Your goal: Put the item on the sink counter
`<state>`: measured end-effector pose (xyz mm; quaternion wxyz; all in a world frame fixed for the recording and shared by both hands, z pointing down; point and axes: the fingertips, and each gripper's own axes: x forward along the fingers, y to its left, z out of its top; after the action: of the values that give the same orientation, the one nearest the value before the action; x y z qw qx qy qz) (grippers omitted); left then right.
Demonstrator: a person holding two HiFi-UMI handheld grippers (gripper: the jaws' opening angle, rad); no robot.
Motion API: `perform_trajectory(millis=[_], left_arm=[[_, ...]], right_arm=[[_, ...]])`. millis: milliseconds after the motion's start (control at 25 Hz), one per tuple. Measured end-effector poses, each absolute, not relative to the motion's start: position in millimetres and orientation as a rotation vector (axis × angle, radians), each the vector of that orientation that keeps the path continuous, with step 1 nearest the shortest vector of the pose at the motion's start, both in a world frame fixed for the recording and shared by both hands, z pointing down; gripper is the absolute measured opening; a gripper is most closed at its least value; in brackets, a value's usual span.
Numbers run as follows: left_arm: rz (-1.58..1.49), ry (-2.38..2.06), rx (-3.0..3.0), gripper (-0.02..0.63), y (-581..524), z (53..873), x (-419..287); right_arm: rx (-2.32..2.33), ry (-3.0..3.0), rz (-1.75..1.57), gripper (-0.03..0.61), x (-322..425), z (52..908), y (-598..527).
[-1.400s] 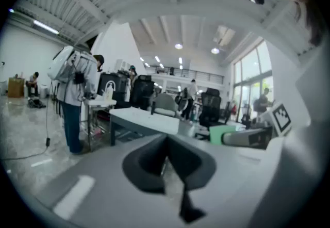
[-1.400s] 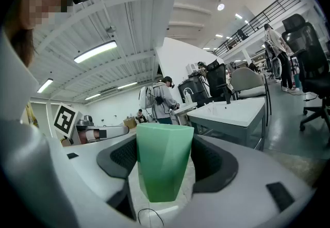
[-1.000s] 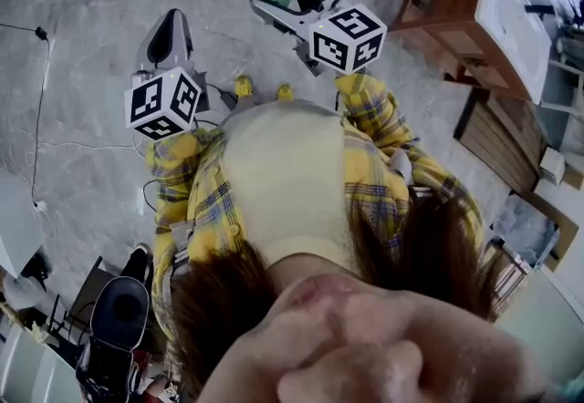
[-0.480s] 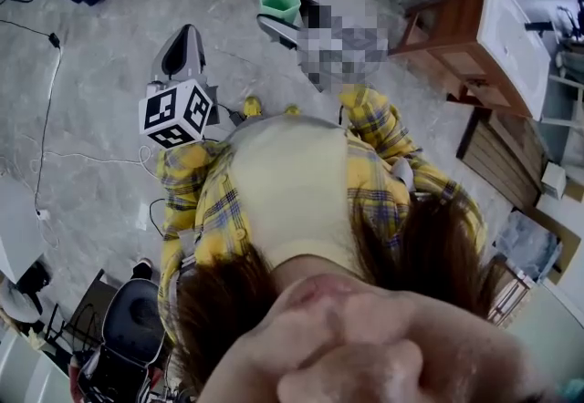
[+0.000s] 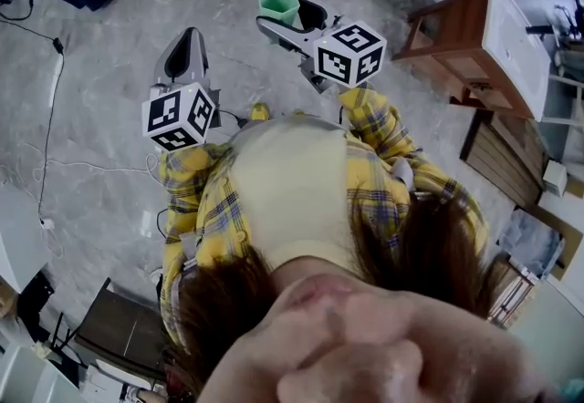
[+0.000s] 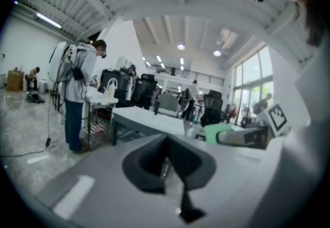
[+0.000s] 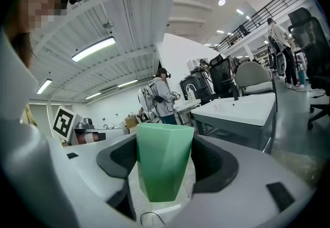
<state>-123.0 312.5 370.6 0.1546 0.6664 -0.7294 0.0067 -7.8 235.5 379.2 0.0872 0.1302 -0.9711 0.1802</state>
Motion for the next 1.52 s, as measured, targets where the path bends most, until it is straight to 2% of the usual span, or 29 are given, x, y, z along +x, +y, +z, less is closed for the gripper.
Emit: perform_trajectory(millis=[760,1520], left_arm=[[0.015,-2.004,1.924,0.006,285.7,387.5,-145.0],[0.068,-2.069,1.9,0.006,122.3,380.1,-130.9]], right_arm=[[0.416,-2.854,0.564,0.31,-42.5,390.8,213.5],[0.282,-2.908,0.583,0.31,-47.7,388.1,54.7]])
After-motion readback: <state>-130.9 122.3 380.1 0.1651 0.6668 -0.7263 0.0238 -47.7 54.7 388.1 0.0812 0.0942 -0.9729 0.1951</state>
